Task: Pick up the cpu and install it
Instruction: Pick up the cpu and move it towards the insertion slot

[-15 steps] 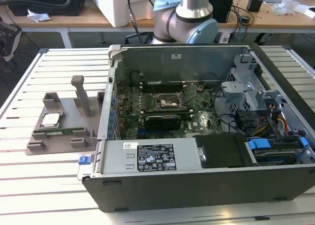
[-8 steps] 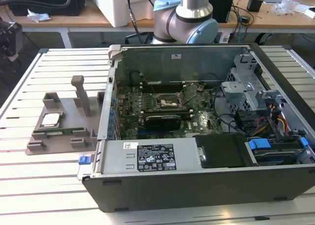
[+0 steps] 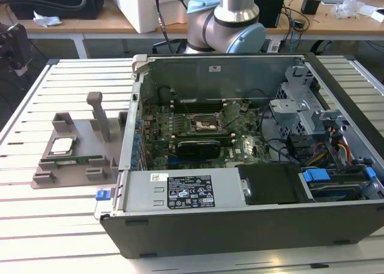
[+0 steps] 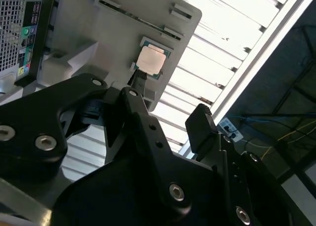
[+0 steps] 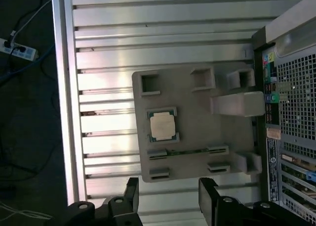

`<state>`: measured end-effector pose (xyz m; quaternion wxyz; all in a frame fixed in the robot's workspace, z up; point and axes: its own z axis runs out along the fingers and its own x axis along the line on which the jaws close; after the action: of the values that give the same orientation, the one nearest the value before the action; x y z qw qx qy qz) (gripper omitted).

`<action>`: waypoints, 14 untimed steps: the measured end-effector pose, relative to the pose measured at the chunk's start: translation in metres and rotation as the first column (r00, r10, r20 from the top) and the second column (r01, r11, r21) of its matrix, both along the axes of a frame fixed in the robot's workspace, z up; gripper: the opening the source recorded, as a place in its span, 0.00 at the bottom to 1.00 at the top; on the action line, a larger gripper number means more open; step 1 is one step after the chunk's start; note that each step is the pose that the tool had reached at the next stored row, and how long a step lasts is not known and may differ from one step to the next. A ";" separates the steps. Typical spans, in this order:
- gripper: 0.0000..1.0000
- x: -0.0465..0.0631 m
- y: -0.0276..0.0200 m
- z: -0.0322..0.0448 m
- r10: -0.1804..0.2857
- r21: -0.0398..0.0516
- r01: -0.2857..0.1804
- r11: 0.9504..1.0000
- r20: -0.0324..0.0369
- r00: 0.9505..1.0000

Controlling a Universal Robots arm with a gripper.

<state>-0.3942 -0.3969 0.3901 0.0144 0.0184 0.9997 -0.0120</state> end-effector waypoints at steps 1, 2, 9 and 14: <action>0.60 0.000 0.0002 0.0000 0.022 0.000 -0.022 1.000 0.000 1.000; 0.60 0.000 0.0010 -0.0002 0.044 0.000 -0.044 0.999 0.000 0.999; 0.60 0.000 0.0014 -0.0146 0.046 0.000 -0.046 0.999 -0.001 0.999; 0.60 0.000 0.0014 -0.0207 0.046 0.000 -0.046 0.999 -0.001 0.999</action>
<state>-0.3942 -0.3955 0.3694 0.0141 -0.0046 0.9998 -0.0117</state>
